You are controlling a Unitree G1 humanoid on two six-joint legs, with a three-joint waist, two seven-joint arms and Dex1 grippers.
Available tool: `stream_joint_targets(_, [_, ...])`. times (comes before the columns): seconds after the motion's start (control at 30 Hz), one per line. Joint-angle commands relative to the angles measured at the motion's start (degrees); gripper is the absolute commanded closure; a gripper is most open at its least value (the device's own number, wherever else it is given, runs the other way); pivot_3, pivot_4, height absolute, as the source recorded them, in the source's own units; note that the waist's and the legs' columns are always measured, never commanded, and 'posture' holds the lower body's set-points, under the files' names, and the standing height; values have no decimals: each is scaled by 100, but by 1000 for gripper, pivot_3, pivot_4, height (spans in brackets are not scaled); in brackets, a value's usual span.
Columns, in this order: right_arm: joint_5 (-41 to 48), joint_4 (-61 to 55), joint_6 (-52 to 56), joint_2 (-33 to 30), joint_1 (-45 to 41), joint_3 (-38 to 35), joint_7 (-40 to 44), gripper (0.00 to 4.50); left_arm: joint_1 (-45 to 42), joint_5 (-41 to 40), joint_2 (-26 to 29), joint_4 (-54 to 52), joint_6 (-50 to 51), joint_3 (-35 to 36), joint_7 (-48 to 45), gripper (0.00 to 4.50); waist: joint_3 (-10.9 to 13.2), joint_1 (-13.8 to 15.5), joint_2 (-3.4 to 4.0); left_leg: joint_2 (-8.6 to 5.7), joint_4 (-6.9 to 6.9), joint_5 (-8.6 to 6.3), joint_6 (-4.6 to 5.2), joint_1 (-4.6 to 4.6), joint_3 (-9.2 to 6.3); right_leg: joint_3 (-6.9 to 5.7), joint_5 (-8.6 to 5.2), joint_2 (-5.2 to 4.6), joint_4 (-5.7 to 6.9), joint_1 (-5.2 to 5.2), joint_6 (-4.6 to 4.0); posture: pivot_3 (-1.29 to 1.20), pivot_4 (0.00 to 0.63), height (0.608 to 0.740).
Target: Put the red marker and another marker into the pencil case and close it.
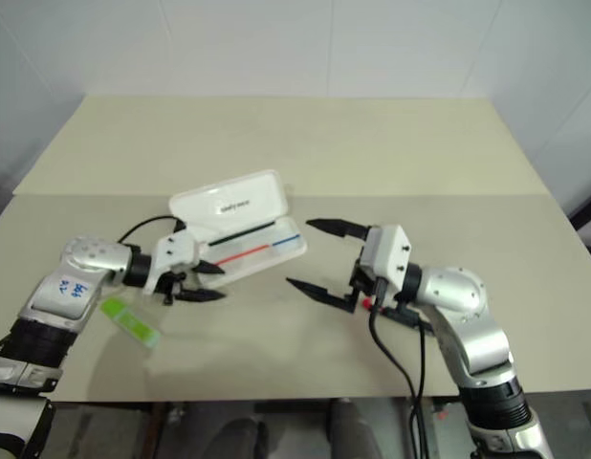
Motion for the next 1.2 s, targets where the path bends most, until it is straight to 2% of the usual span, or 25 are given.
stream_joint_targets(0.03, [77,-140,-96,24,-167,-81,-34,0,-118,181,91,-51,-64,-125,-95,3571,0,0,0,0,0,0,0,0,0,0,0,0,0,0,0,0,150,740])
stream_joint_targets(0.1, [86,-117,-94,25,-232,-93,-34,0,-117,256,128,-88,-149,-190,-151,4292,0,2,1,0,0,0,0,0,0,0,0,0,0,0,0,0,150,740])
stream_joint_targets(0.13, [88,-103,-97,23,-260,-96,-28,0,-110,289,140,-111,-187,-216,-184,4477,-1,3,1,0,-1,0,0,2,0,0,-1,0,1,1,-1,0,150,740])
stream_joint_targets(0.27, [97,-50,-97,14,-339,-105,-9,0,-81,422,185,-138,-363,-306,-257,4477,-1,6,1,-1,2,0,0,3,0,0,-2,-1,4,2,-3,0,150,740])
stream_joint_targets(0.67, [171,-22,-11,-166,-360,-183,140,0,15,199,-148,-862,-405,-300,-283,4477,-1,27,1,-3,3,0,0,-3,-1,-1,-2,-6,-1,1,-2,0,150,740])
stream_joint_targets(0.87, [355,-122,194,-422,-297,-324,206,0,342,90,-173,-1439,-453,-473,-544,4477,-1,4,1,-1,0,0,0,-4,0,-1,-1,-6,-5,-2,-2,0,150,740])
stream_joint_targets(1.2, [819,-590,708,-1142,412,-738,435,0,408,279,-211,-1511,-280,-649,-501,4477,-1,15,1,-2,5,-1,1,-1,0,1,-3,-2,0,2,-4,0,150,740])
